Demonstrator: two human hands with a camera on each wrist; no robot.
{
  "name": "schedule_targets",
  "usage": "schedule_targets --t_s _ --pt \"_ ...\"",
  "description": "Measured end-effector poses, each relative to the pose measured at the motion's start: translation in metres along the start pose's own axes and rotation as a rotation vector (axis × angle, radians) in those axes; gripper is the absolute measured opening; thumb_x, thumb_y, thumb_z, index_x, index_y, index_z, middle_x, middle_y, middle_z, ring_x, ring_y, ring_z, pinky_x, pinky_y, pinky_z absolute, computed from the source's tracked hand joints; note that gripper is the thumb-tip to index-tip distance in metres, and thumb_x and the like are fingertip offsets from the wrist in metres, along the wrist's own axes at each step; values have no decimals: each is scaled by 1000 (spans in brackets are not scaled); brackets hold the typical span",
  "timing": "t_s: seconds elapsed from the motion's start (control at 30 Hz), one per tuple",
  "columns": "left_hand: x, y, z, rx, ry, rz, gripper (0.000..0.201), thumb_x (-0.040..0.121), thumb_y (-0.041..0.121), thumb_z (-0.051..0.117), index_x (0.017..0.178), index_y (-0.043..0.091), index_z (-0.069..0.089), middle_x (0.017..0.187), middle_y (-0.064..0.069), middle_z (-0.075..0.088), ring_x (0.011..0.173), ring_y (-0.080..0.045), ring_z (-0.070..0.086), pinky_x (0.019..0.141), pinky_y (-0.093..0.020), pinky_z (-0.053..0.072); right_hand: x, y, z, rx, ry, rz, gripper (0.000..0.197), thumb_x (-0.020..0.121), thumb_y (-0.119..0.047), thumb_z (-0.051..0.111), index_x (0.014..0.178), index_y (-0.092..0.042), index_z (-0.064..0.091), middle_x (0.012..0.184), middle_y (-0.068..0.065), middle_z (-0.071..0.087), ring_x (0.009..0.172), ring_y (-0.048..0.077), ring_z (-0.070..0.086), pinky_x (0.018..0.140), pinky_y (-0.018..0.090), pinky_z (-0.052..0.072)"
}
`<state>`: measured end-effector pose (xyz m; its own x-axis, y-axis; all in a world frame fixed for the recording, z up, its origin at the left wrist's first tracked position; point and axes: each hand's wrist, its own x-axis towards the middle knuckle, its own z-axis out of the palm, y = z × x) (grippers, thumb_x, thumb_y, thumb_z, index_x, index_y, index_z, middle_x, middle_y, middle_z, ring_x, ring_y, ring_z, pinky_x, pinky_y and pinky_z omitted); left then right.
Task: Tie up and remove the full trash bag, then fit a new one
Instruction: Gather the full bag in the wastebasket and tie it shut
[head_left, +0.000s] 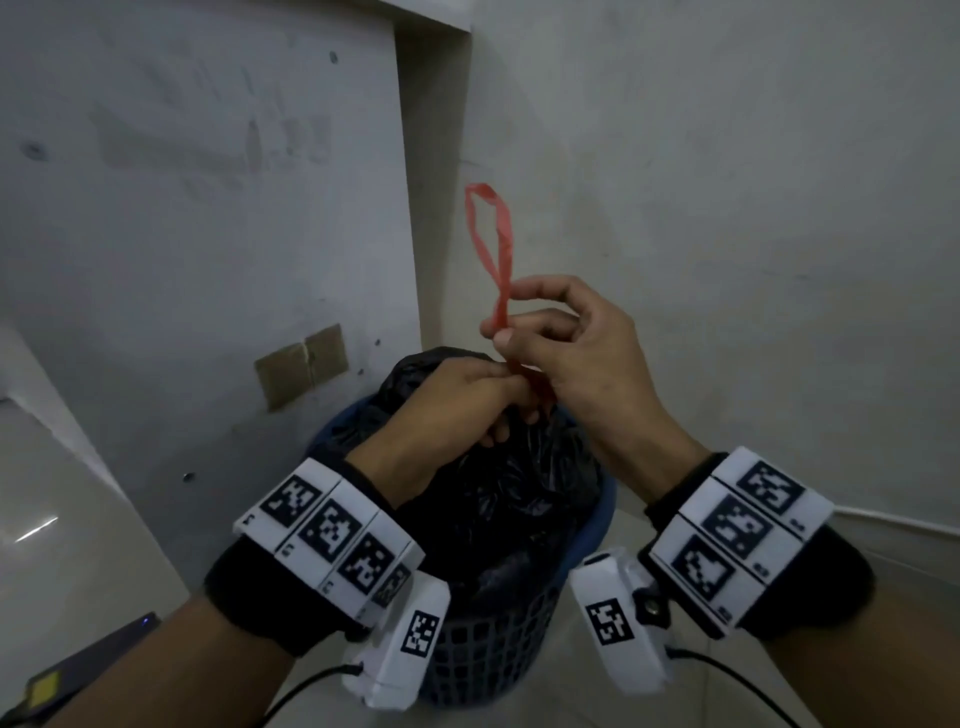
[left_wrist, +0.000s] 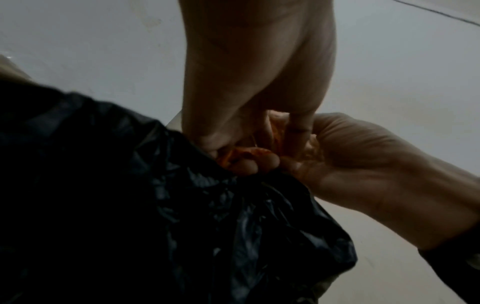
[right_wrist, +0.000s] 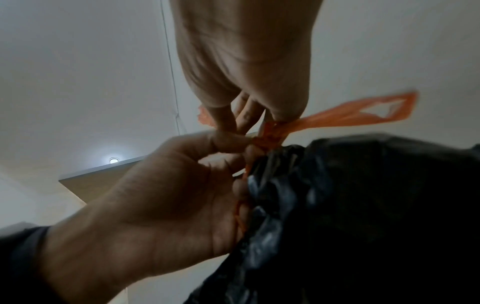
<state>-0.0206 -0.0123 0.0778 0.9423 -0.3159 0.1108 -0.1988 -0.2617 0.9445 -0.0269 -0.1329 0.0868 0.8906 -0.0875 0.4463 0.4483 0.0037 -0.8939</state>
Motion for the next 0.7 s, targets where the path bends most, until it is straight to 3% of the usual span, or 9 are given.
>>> schedule_targets --t_s 0.13,0.23,0.3,0.4,0.47,0.53,0.6,0.67,0.7 --pt "1 -3 4 12 54 3 34 92 17 53 59 16 59 48 10 55 51 -9 48 51 -21 38 -1 16 4 -127 -48 1 16 89 -3 62 97 -16 68 91 9 75 72 29 71 54 26 55" --pt "2 -11 5 -49 129 -9 38 99 24 45 67 12 62 52 7 56 53 -11 49 54 -25 38 -2 29 7 -433 -106 -97 20 99 -16 47 106 -20 65 92 -3 70 74 16 65 70 34 55" --pt "2 -15 5 -55 164 18 37 101 29 43 81 10 68 60 5 62 57 -9 54 58 -25 42 -5 33 8 -534 -126 -122 23 102 -25 41 108 -18 62 88 -2 68 77 16 63 76 41 53" --pt "4 -17 2 -64 207 86 38 101 31 43 73 15 63 58 5 58 52 -6 49 55 -22 40 -6 34 6 -614 -75 -144 31 102 -39 37 106 -24 63 79 -5 69 79 17 66 76 42 53" --pt "7 -18 -3 -61 239 136 35 101 30 43 73 21 62 57 6 53 50 -3 47 52 -15 39 -5 33 3 -642 -33 -149 32 99 -44 38 109 -28 64 85 -6 72 84 15 67 78 41 53" --pt "10 -21 -8 -56 262 174 31 100 31 46 80 22 69 56 8 53 52 -2 47 54 -13 40 -5 33 2 -639 -37 -150 29 98 -41 44 110 -26 66 90 -7 72 85 12 66 77 37 53" --pt "11 -25 -11 -37 284 189 27 99 28 49 89 18 73 58 7 55 54 -1 49 57 -11 41 -6 33 2 -636 -66 -137 25 97 -36 50 107 -22 68 85 -9 70 77 6 63 71 25 51" --pt "11 -28 -11 -36 274 215 24 99 24 50 96 16 73 67 -2 61 59 -2 50 60 -10 43 -4 33 1 -627 -91 -82 21 95 -34 55 103 -21 69 76 -10 67 67 3 59 61 14 43" --pt "11 -28 -10 -50 262 232 23 99 23 50 100 16 72 73 -7 63 63 -5 51 63 -12 44 -3 33 0 -611 -106 -49 19 95 -34 56 100 -23 70 75 -8 68 68 6 61 61 15 45"
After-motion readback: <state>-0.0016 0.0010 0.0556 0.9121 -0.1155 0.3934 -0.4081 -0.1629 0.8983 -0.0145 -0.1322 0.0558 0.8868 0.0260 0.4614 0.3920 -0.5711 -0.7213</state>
